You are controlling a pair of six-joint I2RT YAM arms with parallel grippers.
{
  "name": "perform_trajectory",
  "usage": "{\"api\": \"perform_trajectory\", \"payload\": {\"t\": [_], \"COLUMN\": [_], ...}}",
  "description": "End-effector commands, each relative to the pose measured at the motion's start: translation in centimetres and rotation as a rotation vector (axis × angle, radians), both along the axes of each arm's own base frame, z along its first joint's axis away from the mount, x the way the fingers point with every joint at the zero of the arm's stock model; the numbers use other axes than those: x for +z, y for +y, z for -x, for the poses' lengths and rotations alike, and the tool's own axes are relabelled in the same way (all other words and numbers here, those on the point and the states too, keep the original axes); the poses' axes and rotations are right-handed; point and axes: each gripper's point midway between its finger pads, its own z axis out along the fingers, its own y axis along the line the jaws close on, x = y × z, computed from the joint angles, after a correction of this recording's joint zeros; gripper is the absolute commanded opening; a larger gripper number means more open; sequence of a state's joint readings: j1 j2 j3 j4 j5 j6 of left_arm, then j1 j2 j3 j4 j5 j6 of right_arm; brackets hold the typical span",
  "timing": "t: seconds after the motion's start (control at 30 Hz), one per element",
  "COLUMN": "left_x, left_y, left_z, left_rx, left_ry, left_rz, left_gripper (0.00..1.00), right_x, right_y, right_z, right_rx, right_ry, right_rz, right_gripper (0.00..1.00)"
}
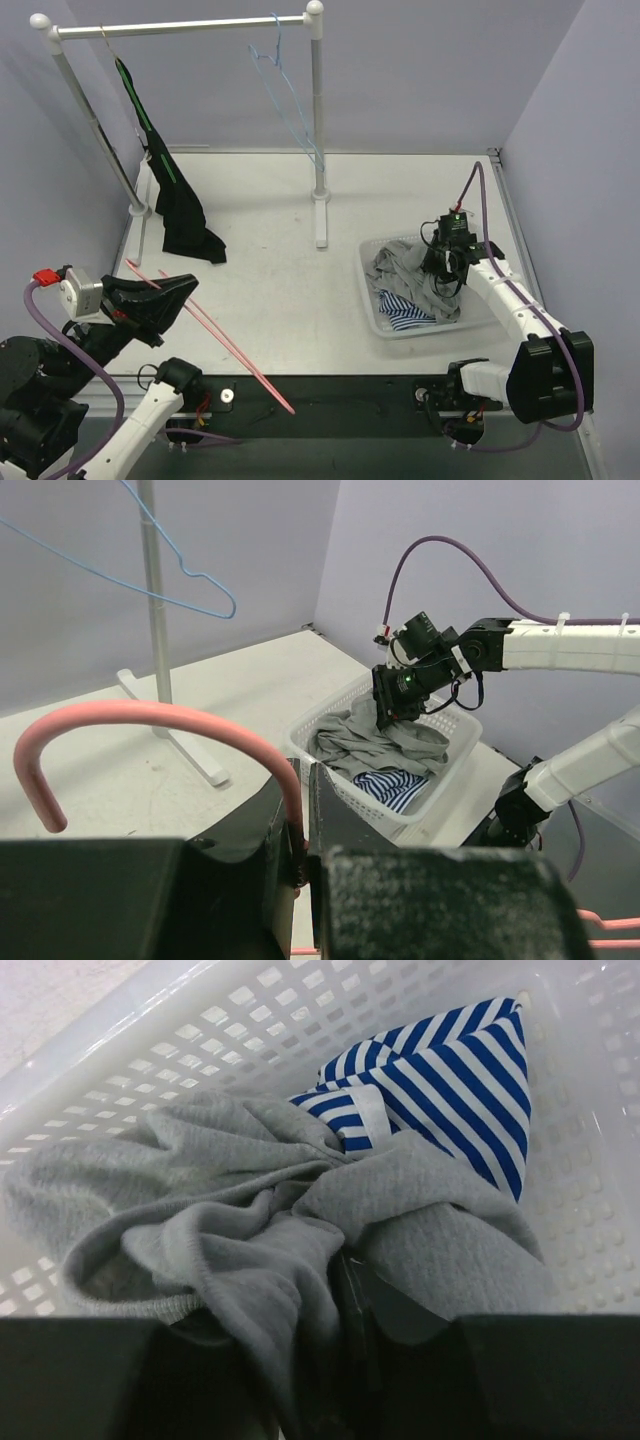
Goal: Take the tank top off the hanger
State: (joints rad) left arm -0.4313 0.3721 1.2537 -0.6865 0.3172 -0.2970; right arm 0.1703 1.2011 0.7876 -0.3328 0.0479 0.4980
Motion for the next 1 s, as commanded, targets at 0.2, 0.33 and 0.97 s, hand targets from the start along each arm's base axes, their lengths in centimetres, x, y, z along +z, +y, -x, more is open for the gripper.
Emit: {"api": "perform_trajectory", "payload": {"t": [0.2, 0.33, 0.97], "left_x": [-0.1, -0.2, -1.7], "left_y": [0.6, 0.5, 0.5], "left_z": [-1.3, -1.5, -2.3], "left_rx": [0.056, 0.059, 0.075], "left_ry": [-0.011, -0.011, 0.015], "left_rz": [-0.043, -0.047, -0.082], "left_gripper": [0.0, 0.0, 0.0], "right_x": [5.9, 10.4, 0.0], "right_y": [-1.5, -1.6, -0.8], "right_z": [-0.1, 0.8, 1.4], "right_rx": [-0.037, -0.009, 0.043], "right_ry": [-0.095, -0.146, -0.018], "right_rz": [0.035, 0.036, 0.032], "right_gripper": [0.52, 0.6, 0.28]}}
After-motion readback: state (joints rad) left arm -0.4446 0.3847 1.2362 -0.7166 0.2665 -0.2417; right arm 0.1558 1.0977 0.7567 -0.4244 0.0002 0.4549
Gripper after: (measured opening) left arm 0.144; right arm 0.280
